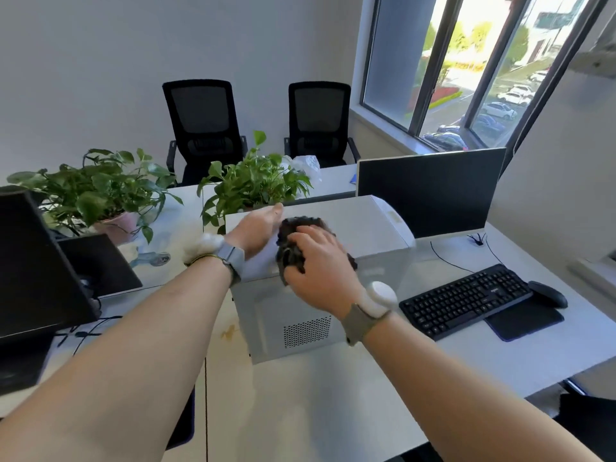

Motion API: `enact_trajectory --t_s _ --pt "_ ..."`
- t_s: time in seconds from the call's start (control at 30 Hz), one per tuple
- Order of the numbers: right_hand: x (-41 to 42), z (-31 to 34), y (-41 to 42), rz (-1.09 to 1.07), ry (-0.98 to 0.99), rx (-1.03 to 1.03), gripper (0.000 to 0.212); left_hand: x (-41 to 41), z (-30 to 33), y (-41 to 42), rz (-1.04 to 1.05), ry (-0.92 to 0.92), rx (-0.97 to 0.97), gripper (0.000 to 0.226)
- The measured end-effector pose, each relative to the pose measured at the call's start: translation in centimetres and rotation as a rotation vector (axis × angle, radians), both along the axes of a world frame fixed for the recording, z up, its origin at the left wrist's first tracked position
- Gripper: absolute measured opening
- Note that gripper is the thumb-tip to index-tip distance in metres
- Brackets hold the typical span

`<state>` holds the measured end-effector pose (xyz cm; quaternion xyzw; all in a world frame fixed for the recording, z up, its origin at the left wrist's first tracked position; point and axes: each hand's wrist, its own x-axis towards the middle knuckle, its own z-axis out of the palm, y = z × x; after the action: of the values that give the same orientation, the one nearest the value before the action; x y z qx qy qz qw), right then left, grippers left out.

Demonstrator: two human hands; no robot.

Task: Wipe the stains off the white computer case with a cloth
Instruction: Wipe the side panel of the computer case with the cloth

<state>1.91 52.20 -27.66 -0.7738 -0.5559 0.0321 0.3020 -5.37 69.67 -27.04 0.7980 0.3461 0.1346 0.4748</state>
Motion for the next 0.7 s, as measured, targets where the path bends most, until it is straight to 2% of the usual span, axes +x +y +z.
enact_trajectory --t_s 0.07,0.1,0.17,0.23,0.3,0.33,0.47,0.53,0.6,0.7 --pt "-0.9 -0.7 2.5 0.144 -0.116 -0.184 0.056 -0.5 0.0 0.1 0.096 -0.23 -0.281 0.052" --pt "-1.0 -1.0 3.7 0.191 -0.149 -0.205 0.057 -0.7 -0.3 0.2 0.108 -0.289 -0.333 0.055" --pt "-0.1 -1.0 5.3 0.254 -0.192 -0.226 0.054 -0.5 -0.8 0.6 0.168 -0.295 -0.334 0.067" --pt "2.1 -0.9 5.9 0.283 -0.226 -0.272 0.053 -0.5 -0.6 0.8 0.195 -0.266 -0.252 0.073" --pt "5.2 -0.9 5.3 0.25 -0.248 -0.324 0.055 -0.6 -0.1 0.4 0.15 -0.166 -0.09 0.059" --pt "7.3 -0.8 4.7 0.211 -0.244 -0.347 0.055 -0.3 0.1 0.0 0.12 -0.09 -0.001 0.06" --pt "15.1 -0.5 2.6 0.036 -0.234 -0.426 0.058 0.1 -0.6 -1.5 -0.065 0.367 0.442 0.112" --pt "17.9 -0.7 3.0 0.001 -0.24 -0.444 0.059 0.9 -0.7 -2.9 -0.114 0.58 0.611 0.122" --pt "19.7 -1.0 4.3 -0.019 -0.247 -0.445 0.061 1.5 -0.2 -4.6 -0.099 0.689 0.645 0.121" --pt "21.2 -0.9 6.4 -0.029 -0.258 -0.442 0.06 1.5 0.5 -6.3 -0.067 0.741 0.745 0.107"
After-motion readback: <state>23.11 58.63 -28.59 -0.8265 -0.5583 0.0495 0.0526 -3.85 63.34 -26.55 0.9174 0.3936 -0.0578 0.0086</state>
